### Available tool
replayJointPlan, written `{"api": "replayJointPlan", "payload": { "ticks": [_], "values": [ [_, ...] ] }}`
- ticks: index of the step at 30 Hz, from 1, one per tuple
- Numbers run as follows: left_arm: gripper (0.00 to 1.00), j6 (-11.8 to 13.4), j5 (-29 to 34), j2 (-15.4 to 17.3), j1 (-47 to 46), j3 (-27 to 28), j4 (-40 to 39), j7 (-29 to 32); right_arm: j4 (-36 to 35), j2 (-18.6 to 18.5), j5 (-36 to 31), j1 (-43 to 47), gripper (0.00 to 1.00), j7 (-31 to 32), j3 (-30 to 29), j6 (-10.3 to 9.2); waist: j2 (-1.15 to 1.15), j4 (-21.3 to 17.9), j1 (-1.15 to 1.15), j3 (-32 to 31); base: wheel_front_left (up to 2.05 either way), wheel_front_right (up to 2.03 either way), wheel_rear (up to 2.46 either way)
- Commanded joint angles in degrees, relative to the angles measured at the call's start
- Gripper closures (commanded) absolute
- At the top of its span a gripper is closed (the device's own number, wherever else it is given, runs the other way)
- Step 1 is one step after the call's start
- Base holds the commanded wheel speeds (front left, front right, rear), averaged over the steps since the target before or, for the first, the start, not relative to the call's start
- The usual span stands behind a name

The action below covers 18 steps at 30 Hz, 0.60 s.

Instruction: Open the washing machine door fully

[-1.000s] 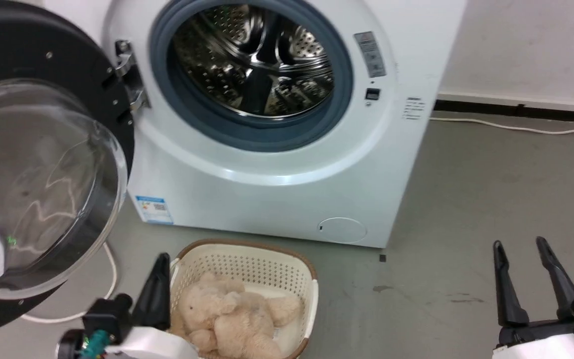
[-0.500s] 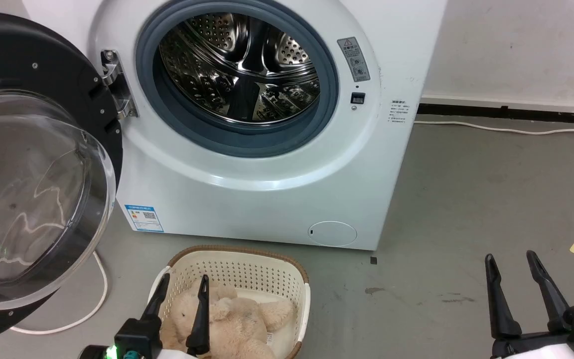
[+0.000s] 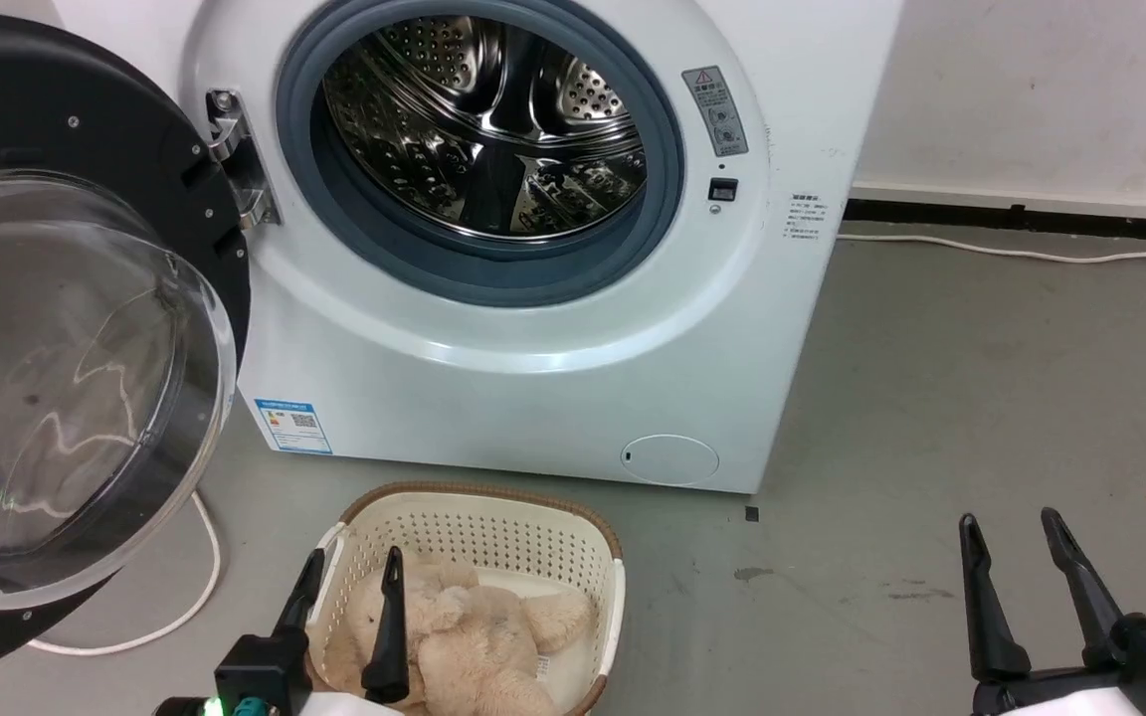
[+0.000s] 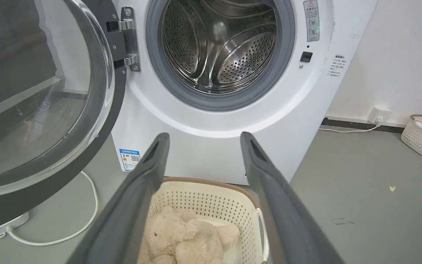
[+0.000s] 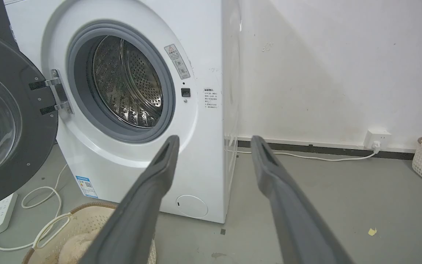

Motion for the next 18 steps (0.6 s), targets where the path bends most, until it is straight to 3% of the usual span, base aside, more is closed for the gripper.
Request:
{"api": "replayJointPlan", "payload": {
  "ticks": [1, 18],
  "values": [
    [1.00, -0.08, 0.00, -0.02, 0.00, 0.06, -0.05, 0.00, 0.00, 0.00, 0.00, 0.00, 1.00, -0.01, 0.00, 0.00, 0.00, 0.04, 0.00, 0.04, 0.00, 0.00, 0.00],
    [1.00, -0.93, 1.74, -0.65, -0.22, 1.33, -1.02, 1.85, 0.01, 0.02, -0.75, -0.69, 1.00, 1.82, 0.45, 0.01, 0.00, -0.73, 0.00, 0.10, 0.00, 0.00, 0.00]
  ]
}}
